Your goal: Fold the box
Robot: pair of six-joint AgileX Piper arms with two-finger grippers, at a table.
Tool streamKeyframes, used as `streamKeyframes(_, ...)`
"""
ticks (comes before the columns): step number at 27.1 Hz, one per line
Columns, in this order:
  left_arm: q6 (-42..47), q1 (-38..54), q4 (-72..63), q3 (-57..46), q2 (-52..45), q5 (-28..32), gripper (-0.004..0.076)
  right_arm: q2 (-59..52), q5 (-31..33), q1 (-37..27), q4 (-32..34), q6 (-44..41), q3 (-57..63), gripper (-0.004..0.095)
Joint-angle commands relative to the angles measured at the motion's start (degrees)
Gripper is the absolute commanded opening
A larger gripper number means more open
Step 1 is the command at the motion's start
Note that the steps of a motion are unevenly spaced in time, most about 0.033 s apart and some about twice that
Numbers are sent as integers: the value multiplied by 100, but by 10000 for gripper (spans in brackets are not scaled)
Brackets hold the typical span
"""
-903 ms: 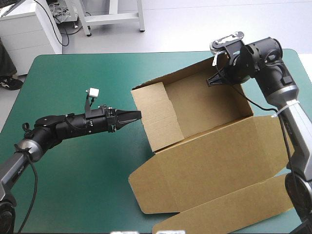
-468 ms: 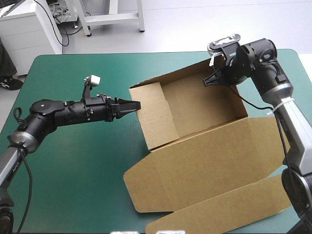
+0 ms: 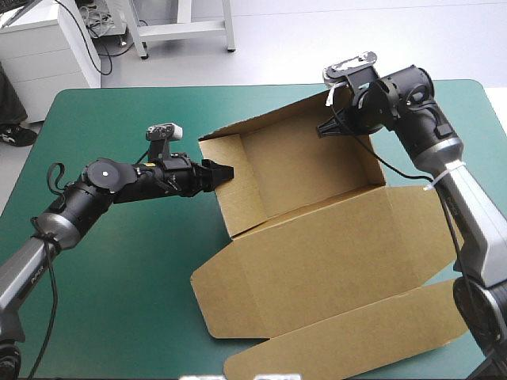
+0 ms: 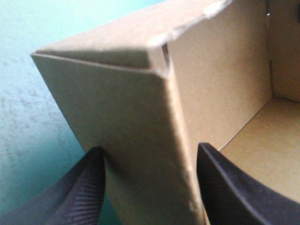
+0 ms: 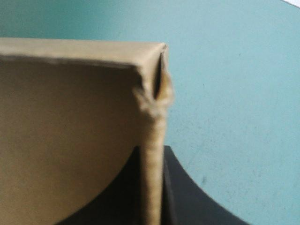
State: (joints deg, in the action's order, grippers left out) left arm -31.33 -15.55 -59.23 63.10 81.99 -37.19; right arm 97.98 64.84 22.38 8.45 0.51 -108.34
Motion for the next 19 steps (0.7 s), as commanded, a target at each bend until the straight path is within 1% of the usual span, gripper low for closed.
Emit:
streamKeyframes(1,933,-195,802,487,-187,172,368,-286,-509,305,-497,-156,-156,-18)
streamKeyframes(5,2346,-326,2540,903,-183,130,295,-286,-562,463,-541,-407,-156,-18)
streamKeyframes(7,2849,-425,3372,1010,-183,101,256,-286,-600,484,-629,-509,-156,-18)
streamKeyframes(9,3221,-489,3888,1051,-174,88,207,-286,-655,493,-786,-541,-156,-18)
streamKeyframes(10,3353,-547,4191,1051,-174,98,130,-275,-658,493,-971,-551,-156,-18)
streamKeyframes(13,3353,-616,4333,1051,-135,131,-7,-187,-658,509,-1108,-613,-156,-18)
streamKeyframes(14,3362,-632,4384,1079,-104,115,-8,-142,-646,521,-1205,-613,-156,-18)
streamKeyframes(15,3362,-641,4455,1240,53,-99,-8,-9,-565,533,-1287,-613,-156,-18)
streamKeyframes(19,3702,-641,4825,1764,568,-800,-8,321,-360,632,-1237,-624,-156,-18)
